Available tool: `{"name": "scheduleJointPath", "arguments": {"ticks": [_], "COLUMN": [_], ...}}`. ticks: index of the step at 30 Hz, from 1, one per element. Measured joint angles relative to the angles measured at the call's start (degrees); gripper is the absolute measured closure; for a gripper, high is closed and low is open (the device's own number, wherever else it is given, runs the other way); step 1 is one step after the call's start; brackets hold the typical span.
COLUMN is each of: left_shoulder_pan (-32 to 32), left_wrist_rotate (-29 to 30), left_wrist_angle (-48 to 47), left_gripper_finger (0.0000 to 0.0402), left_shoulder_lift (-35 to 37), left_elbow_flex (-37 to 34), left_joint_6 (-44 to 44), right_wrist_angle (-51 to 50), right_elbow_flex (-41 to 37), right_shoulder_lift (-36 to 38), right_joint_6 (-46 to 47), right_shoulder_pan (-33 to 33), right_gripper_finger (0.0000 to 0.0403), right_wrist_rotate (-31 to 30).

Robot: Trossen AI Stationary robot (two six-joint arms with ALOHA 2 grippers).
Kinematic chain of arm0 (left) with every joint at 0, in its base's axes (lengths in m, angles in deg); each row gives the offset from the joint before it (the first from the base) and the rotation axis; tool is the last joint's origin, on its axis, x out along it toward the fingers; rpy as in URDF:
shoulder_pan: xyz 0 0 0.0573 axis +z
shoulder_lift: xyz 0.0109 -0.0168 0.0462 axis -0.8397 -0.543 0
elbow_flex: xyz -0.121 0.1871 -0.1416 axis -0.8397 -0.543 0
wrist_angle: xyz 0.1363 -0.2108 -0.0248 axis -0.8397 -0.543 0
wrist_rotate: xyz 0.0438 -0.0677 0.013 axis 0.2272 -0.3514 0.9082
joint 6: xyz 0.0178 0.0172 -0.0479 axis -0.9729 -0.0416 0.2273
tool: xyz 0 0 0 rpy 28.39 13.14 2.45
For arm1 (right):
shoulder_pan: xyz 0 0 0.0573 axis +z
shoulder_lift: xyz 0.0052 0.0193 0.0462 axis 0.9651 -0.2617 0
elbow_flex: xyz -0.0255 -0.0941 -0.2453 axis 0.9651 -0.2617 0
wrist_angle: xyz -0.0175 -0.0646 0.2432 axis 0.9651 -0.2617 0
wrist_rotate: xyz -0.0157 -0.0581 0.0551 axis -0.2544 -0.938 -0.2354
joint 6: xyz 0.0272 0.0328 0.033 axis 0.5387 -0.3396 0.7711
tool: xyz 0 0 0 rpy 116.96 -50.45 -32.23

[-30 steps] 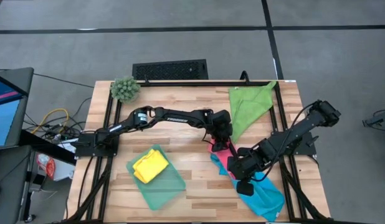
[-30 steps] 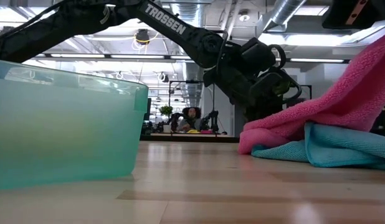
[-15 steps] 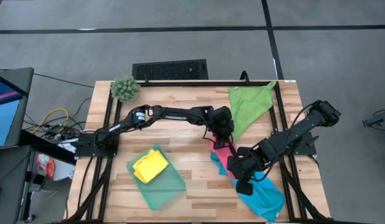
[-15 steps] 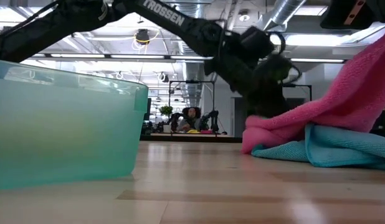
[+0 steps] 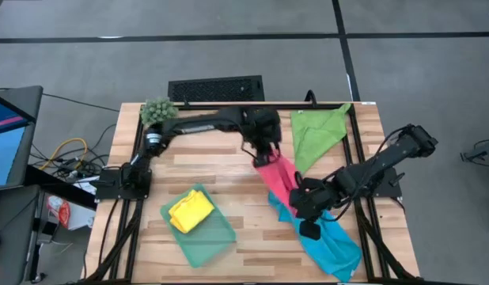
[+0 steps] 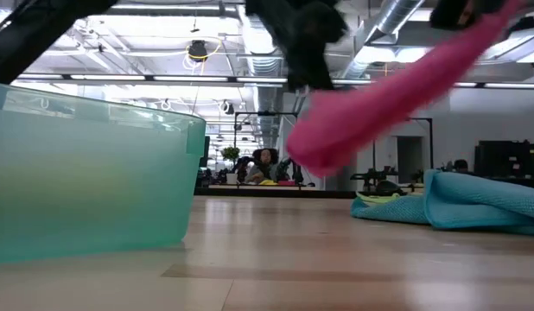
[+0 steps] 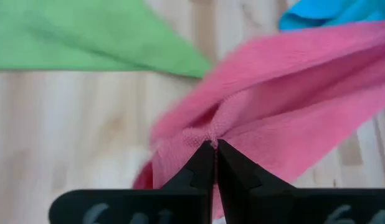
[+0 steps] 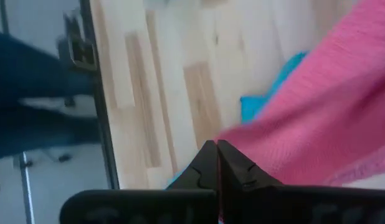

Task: Fold microfiber towels
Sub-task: Fold the pink towel

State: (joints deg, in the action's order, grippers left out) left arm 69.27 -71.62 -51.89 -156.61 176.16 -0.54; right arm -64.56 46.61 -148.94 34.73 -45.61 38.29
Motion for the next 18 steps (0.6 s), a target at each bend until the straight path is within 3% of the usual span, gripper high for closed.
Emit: {"name": "scheduleJointPath", "arguments": {"ticks": [7,10,13,16,18], "left_shoulder_pan": [3.42,4.08,4.09,3.76,3.88], "left_wrist_rotate": [2.15,2.37,1.43,1.58,1.22], "left_wrist_angle": [-13.51,-16.2,-16.67,-17.18,-17.97], "left_gripper_finger": [0.0401,0.0401,0.0401,0.0401,0.0401], "left_shoulder_lift": [10.55,14.18,17.09,19.28,21.46], "left_elbow_flex": [0.05,0.03,0.07,0.0,0.0], "left_joint_6": [2.46,4.54,7.89,11.62,13.95], "right_wrist_angle": [0.85,5.05,11.8,13.48,16.72], "right_elbow_flex": [0.07,0.07,0.07,0.07,0.37], "right_shoulder_lift": [10.54,12.56,12.44,12.44,12.42], "right_joint_6": [-1.04,-2.41,-10.96,-14.06,-16.7], "right_shoulder_pan": [-3.91,-8.48,-12.92,-17.26,-20.9], "right_gripper_finger": [0.0391,0.0396,0.0394,0.039,0.039], "right_wrist_rotate": [-15.2,-14.95,-10.94,-16.45,-10.53]}}
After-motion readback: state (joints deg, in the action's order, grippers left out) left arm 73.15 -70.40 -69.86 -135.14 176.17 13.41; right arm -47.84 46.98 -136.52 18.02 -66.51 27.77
